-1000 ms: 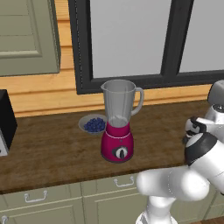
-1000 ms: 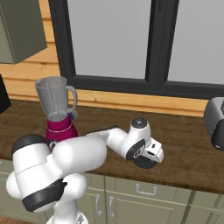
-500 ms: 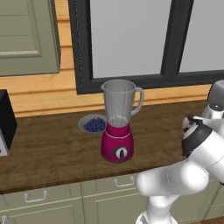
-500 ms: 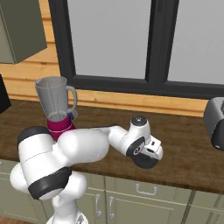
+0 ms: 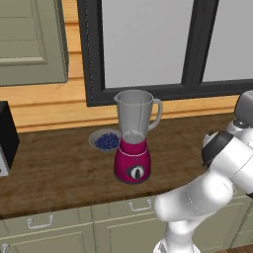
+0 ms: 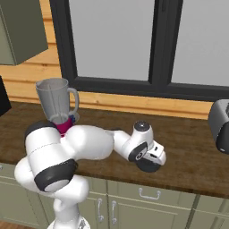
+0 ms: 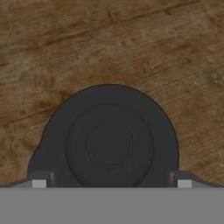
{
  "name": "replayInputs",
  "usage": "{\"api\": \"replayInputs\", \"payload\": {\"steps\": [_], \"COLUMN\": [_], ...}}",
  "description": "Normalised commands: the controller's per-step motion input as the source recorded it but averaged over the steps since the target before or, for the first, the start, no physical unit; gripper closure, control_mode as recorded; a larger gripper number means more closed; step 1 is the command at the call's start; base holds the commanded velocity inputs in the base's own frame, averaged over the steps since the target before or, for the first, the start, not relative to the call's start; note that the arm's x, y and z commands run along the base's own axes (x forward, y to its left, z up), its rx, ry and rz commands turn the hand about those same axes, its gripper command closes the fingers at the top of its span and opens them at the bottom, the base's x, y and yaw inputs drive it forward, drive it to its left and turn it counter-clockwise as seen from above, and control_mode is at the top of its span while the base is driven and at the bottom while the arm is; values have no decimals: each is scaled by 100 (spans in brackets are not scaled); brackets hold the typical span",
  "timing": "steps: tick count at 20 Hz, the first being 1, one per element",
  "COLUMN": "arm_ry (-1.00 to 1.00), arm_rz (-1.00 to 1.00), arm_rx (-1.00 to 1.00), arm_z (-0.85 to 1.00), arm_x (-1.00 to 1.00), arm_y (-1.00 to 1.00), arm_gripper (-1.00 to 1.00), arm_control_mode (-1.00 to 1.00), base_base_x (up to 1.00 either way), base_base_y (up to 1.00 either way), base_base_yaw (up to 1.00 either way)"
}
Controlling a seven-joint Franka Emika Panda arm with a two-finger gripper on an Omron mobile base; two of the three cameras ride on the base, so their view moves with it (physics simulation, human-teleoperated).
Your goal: Close the lid blender by securely placing the lid on top.
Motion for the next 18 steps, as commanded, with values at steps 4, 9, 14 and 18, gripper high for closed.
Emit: {"api": "replayInputs", "payload": {"steps": [4, 9, 14, 18], "arm_ry": [0, 0, 0, 0], "arm_rz": [0, 0, 0, 0], "arm_rx": [0, 0, 1, 2], "arm_z": [-22, -17, -12, -9], "arm_x": [11, 12, 12, 13], "arm_y": [0, 0, -6, -12], "arm_gripper": [-100, -100, -100, -100], "arm_control_mode": [-100, -100, -100, -100], "base_base_x": [0, 0, 0, 0], "base_base_y": [0, 0, 0, 0], "base_base_yaw": [0, 0, 0, 0]}}
